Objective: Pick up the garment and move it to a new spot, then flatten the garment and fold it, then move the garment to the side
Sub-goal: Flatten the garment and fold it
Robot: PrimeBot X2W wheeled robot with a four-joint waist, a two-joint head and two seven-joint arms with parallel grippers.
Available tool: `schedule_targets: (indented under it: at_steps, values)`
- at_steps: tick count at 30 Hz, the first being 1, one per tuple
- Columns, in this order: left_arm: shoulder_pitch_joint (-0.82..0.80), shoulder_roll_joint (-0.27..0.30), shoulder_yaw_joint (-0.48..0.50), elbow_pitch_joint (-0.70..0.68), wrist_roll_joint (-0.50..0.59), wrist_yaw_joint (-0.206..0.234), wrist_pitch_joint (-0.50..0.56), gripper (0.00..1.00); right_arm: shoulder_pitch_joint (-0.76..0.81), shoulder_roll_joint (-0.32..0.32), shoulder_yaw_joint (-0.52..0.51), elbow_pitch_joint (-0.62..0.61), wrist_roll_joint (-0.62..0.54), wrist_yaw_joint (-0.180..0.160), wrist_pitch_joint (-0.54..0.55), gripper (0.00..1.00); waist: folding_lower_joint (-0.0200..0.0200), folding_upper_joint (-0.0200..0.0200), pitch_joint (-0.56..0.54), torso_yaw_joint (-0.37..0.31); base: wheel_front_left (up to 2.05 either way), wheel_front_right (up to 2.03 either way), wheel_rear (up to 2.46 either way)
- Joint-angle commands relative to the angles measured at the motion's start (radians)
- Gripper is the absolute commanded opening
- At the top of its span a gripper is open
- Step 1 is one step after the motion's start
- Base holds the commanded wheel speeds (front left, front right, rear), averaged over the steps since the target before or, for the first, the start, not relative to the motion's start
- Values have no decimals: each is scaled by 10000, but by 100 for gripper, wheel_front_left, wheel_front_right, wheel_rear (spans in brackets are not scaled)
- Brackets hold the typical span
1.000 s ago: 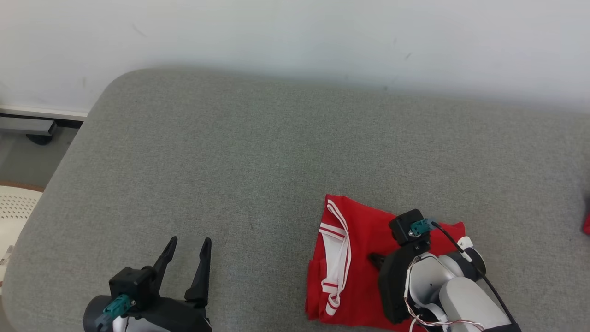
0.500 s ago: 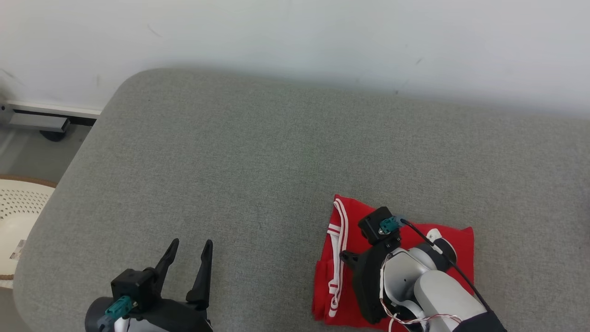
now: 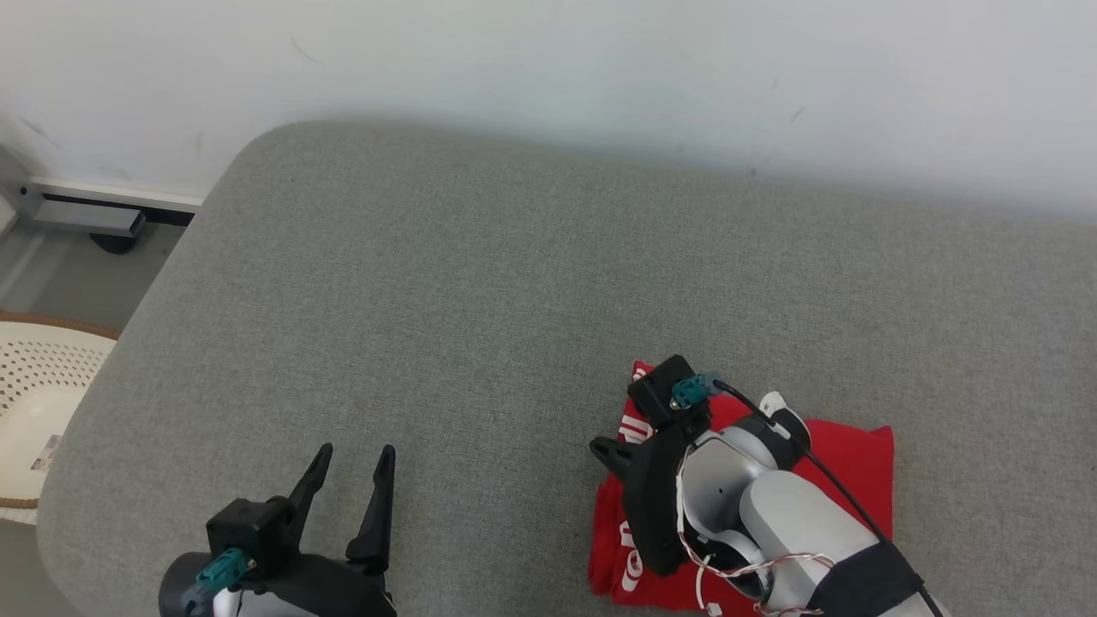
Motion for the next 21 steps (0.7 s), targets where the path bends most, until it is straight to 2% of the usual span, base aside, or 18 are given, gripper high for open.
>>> schedule_targets:
  at_steps: [1, 6, 9, 10, 11, 12, 21]
  values:
    - [-112, 58, 24, 18, -46, 57, -77, 100, -180, -45, 15, -72, 94, -6, -82, 0, 0, 0, -8, -14, 0, 0, 0]
    - [-34, 133, 74, 4, -86, 110, -90, 100, -548, -47, -109, -447, 232, -6, -18, 0, 0, 0, -66, -148, 0, 0, 0]
    - [49, 188, 114, -72, -102, 146, -106, 100, -649, -48, -589, -715, -63, -6, 79, 0, 0, 0, -90, -314, 0, 0, 0]
    - [71, 204, 111, -91, -102, 160, -104, 100, -627, -48, -798, -799, -194, -6, 145, 13, 0, 0, -102, -366, 0, 0, 0]
    - [83, 217, 102, -110, -98, 167, -108, 100, -570, -47, -1045, -907, -331, -6, 184, 49, 0, 0, -108, -409, 0, 0, 0]
    - [76, 239, 107, -146, -77, 175, -126, 100, -462, -47, -1337, -949, -453, -6, 310, 100, 0, 0, -122, -456, 0, 0, 0]
    - [178, 350, 121, -321, -70, 309, -172, 100, 657, -38, -3972, -2292, -2157, -6, 1231, 100, 0, 0, -136, -880, 0, 0, 0]
